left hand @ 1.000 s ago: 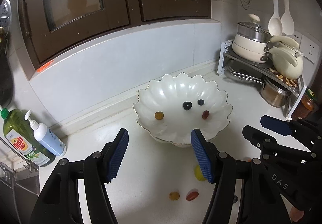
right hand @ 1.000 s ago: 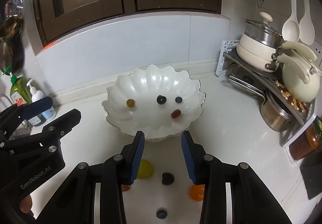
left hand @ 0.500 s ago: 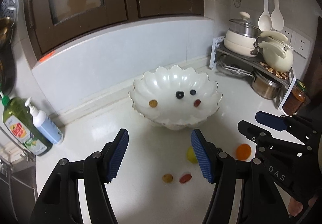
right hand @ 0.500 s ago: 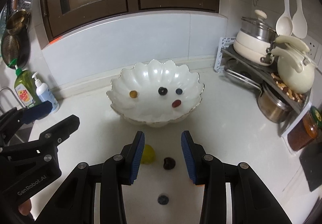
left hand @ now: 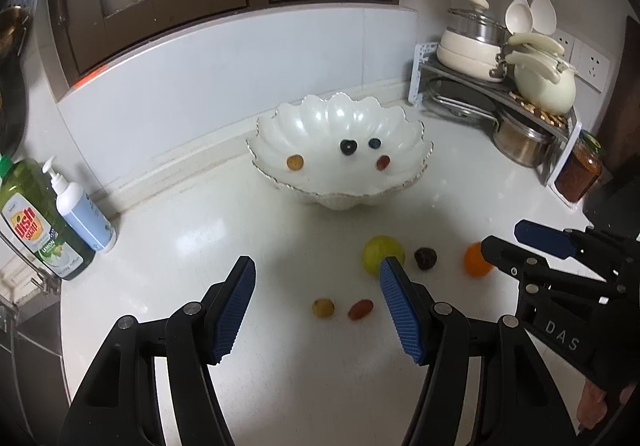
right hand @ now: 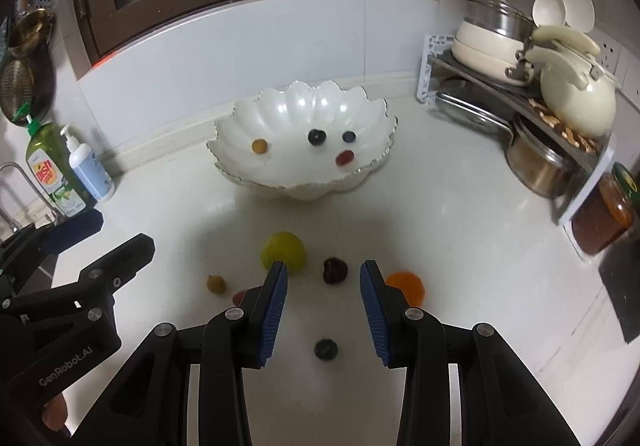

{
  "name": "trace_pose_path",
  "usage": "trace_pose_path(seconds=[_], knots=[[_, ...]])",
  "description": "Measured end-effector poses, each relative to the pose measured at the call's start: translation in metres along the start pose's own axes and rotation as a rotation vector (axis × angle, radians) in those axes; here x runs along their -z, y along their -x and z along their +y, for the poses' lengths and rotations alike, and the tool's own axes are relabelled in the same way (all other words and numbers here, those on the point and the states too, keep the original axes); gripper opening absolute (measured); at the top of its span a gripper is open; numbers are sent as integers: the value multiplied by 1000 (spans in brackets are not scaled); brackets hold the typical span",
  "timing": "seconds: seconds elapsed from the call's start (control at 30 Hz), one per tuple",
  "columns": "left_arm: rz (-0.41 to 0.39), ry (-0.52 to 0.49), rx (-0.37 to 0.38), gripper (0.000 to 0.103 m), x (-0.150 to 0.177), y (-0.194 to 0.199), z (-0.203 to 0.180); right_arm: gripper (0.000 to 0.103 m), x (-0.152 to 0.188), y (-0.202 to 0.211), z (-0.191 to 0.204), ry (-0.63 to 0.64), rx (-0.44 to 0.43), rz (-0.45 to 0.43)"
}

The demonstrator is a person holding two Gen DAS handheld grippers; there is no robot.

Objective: Organize fruits
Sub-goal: 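Move the left tool toward a small tan fruit while the right tool approaches a dark plum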

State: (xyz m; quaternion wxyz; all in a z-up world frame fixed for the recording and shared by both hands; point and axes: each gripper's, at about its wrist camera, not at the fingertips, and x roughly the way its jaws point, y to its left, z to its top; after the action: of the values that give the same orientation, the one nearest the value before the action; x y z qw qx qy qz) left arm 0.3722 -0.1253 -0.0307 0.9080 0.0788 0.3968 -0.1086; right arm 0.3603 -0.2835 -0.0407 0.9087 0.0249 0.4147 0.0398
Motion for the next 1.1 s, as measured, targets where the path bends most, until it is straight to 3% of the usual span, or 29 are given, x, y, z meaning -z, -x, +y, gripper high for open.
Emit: trace_pose_path(seconds=[0.23, 0.57, 1.1], knots=[[8, -13, 0, 64, 18, 1, -2, 39, 13, 3, -2, -18, 26, 1], [-42, -67, -21, 64, 30, 7, -3, 39, 34, 1, 1, -57, 37, 10], [-13, -57, -35, 64, 53, -26, 15, 39, 65, -19, 8, -135, 107, -28]])
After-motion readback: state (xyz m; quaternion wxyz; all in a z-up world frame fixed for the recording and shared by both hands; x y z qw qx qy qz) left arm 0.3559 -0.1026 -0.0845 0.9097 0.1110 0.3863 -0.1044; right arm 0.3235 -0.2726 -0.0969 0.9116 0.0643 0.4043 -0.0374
